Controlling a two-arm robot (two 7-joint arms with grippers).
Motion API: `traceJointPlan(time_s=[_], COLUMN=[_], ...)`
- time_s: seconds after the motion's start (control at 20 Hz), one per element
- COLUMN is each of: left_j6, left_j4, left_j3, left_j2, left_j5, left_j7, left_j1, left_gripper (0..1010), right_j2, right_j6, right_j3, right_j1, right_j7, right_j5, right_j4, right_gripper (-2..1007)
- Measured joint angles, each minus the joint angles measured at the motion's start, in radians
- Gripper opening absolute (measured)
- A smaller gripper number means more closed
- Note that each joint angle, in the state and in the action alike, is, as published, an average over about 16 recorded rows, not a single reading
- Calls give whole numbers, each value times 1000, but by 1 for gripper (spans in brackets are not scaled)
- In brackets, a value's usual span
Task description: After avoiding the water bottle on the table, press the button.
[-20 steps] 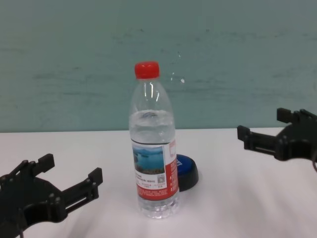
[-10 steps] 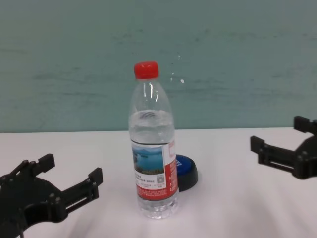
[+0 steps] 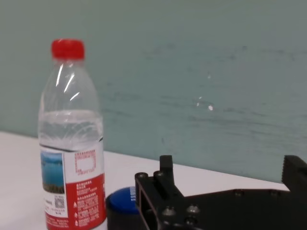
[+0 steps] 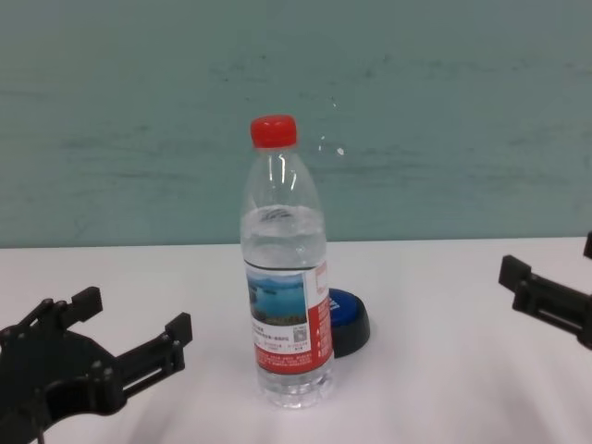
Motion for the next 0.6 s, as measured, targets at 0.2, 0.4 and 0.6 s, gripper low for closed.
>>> traceJointPlan(time_s=[0.2, 0.4, 0.6], left_j6=[0, 0, 0], left_j4=[0, 0, 0], left_j3=[0, 0, 0], left_j2=[0, 0, 0], left_j5=[0, 0, 0], left_j7=[0, 0, 0], left_j1=[0, 0, 0], left_gripper=[1000, 1000, 1000], right_j2=[-16, -25, -27], right_j6=[-24, -30, -22], right_j3=[10, 11, 8], right_j1=[-3, 5, 14], right_j7=[16, 29, 36], right_j5=[26, 43, 50], right_j4=[22, 48, 69], right_gripper=[1004, 1004, 1004])
